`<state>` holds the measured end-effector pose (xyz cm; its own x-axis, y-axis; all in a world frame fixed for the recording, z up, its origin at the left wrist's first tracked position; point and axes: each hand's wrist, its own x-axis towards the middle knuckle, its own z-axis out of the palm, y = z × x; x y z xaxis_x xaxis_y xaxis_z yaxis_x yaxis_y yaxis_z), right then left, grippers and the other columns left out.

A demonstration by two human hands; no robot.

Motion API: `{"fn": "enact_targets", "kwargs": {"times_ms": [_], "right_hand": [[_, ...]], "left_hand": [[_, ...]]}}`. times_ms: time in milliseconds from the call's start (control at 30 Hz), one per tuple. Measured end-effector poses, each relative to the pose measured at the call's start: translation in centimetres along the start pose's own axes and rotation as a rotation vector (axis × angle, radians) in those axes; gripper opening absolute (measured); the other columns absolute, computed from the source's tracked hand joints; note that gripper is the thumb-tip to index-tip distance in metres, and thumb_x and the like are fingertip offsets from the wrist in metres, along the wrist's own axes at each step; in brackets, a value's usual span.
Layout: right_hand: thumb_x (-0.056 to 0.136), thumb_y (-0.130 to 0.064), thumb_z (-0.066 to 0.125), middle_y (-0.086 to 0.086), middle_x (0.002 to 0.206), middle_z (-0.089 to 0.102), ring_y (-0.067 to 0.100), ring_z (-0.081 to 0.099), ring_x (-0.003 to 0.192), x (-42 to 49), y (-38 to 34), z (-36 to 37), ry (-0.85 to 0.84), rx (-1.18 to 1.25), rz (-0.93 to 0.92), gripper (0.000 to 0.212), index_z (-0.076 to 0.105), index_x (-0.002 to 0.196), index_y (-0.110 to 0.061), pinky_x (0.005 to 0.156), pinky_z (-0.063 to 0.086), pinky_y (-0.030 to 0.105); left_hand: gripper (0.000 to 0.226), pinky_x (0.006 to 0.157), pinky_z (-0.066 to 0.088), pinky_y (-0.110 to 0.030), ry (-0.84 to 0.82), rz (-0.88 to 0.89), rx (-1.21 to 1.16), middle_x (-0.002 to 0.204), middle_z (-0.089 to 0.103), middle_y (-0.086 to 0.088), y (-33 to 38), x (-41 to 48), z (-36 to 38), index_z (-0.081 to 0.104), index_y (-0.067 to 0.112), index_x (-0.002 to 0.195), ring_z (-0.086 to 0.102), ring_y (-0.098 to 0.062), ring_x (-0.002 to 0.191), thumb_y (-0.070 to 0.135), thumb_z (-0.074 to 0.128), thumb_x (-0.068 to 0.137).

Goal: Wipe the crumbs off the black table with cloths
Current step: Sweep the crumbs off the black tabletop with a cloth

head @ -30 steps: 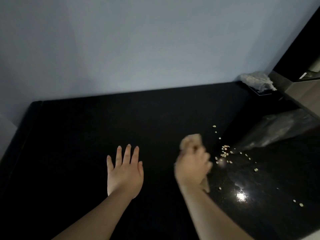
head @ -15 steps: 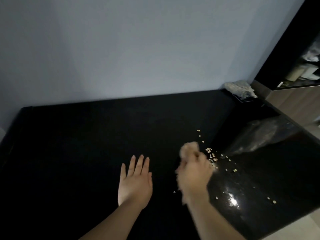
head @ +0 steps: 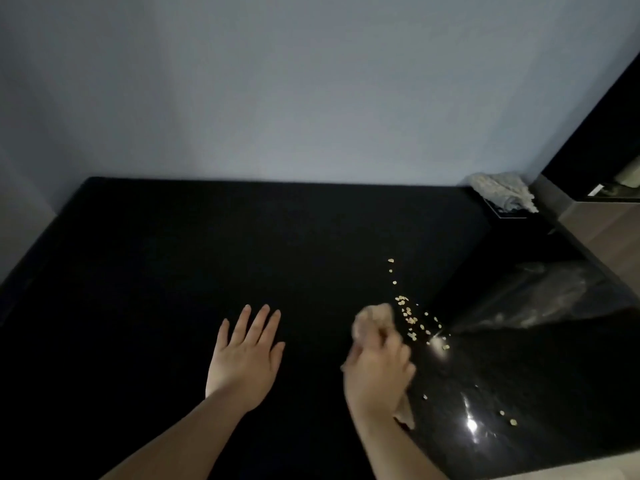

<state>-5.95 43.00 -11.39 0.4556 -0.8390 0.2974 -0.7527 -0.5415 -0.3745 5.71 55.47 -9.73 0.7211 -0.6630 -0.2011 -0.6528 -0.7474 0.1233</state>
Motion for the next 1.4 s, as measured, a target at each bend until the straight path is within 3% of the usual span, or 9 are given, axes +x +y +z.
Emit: {"fn": "enact_targets", "kwargs": {"times_ms": [167, 300, 400, 633, 733, 833, 1000, 1267, 1400], "right_hand": [[0.054, -0.04, 0.082, -0.01, 0.1, 0.063, 0.009, 0.061, 0.079, -3.6, -3.0, 0.4, -0.064, 0.03, -0.439, 0.054, 0.064, 0.105, -0.038, 0.064, 0.052, 0.029], [0.067, -0.027, 0.071, 0.004, 0.102, 0.065, 0.03, 0.058, 0.08, -1.0, 2.4, 0.0, 0.072, -0.125, -0.056, 0.047, 0.058, 0.112, -0.034, 0.066, 0.047, 0.043], [0.076, -0.023, 0.073, 0.012, 0.121, 0.057, 0.034, 0.054, 0.098, -1.4, 2.6, -0.9, 0.039, -0.176, 0.223, 0.052, 0.058, 0.125, -0.025, 0.08, 0.043, 0.05], [0.065, -0.04, 0.072, -0.011, 0.106, 0.061, 0.012, 0.06, 0.084, -2.6, 1.3, -0.5, -0.042, -0.108, -0.423, 0.044, 0.06, 0.107, -0.039, 0.068, 0.05, 0.029], [0.075, -0.034, 0.059, -0.002, 0.109, 0.062, 0.025, 0.058, 0.087, 0.0, 6.0, -1.6, 0.023, -0.142, -0.117, 0.04, 0.058, 0.115, -0.036, 0.069, 0.047, 0.041], [0.066, -0.028, 0.078, 0.005, 0.114, 0.062, 0.027, 0.058, 0.089, 0.7, 7.5, -2.1, 0.007, -0.146, 0.059, 0.056, 0.062, 0.12, -0.028, 0.075, 0.047, 0.044], [0.057, -0.047, 0.076, -0.012, 0.111, 0.054, 0.007, 0.06, 0.081, -1.3, 6.3, -3.1, -0.127, -0.031, -0.577, 0.062, 0.054, 0.114, -0.039, 0.065, 0.051, 0.026], [0.052, -0.03, 0.087, 0.0, 0.105, 0.063, 0.02, 0.059, 0.079, 3.6, 11.7, -3.5, -0.093, -0.014, -0.25, 0.06, 0.067, 0.109, -0.027, 0.062, 0.051, 0.038], [0.057, -0.05, 0.076, -0.012, 0.107, 0.053, 0.006, 0.059, 0.079, 1.5, 10.8, -3.9, -0.191, -0.002, -0.75, 0.059, 0.055, 0.111, -0.039, 0.063, 0.052, 0.025]], "left_hand": [[0.054, 0.119, -0.003, -0.043, -0.036, 0.016, 0.021, 0.158, -0.016, 0.007, -0.2, 0.3, 0.1, -0.015, 0.03, 0.147, -0.018, -0.018, 0.144, 0.044, 0.009, 0.101], [0.055, 0.118, -0.003, -0.045, -0.079, 0.062, 0.063, 0.157, -0.018, 0.004, -0.5, 0.4, -0.2, -0.024, 0.027, 0.139, -0.018, -0.022, 0.144, 0.051, -0.01, 0.091], [0.051, 0.118, -0.002, -0.049, -0.112, 0.064, 0.082, 0.158, -0.019, 0.001, -0.4, 0.4, -0.4, -0.027, 0.027, 0.135, -0.019, -0.025, 0.144, 0.047, 0.003, 0.099], [0.055, 0.118, -0.004, -0.051, -0.158, 0.174, 0.092, 0.157, -0.021, 0.002, 3.2, 1.1, -0.5, -0.017, 0.028, 0.147, -0.022, -0.024, 0.143, 0.038, 0.013, 0.102], [0.053, 0.118, -0.004, -0.051, -0.149, 0.123, 0.079, 0.157, -0.021, 0.002, 4.1, 1.2, -0.1, -0.022, 0.029, 0.143, -0.022, -0.024, 0.143, 0.042, 0.009, 0.102], [0.051, 0.118, -0.004, -0.051, -0.128, 0.048, 0.072, 0.157, -0.02, 0.0, 5.1, 1.0, 0.0, -0.026, 0.03, 0.135, -0.021, -0.026, 0.144, 0.045, 0.008, 0.101], [0.058, 0.117, -0.006, -0.052, -0.141, 0.042, 0.075, 0.156, -0.024, -0.001, 10.0, 0.8, 0.4, -0.028, 0.028, 0.136, -0.023, -0.027, 0.143, 0.042, 0.016, 0.102], [0.052, 0.117, -0.007, -0.049, -0.123, -0.055, -0.017, 0.157, -0.021, 0.001, 12.2, 0.6, 0.7, -0.025, 0.03, 0.138, -0.022, -0.025, 0.143, 0.043, 0.01, 0.102], [0.055, 0.117, -0.007, -0.048, -0.116, -0.082, -0.016, 0.157, -0.022, 0.001, 12.7, 0.5, 1.0, -0.026, 0.028, 0.139, -0.023, -0.025, 0.143, 0.043, 0.012, 0.101]]}}
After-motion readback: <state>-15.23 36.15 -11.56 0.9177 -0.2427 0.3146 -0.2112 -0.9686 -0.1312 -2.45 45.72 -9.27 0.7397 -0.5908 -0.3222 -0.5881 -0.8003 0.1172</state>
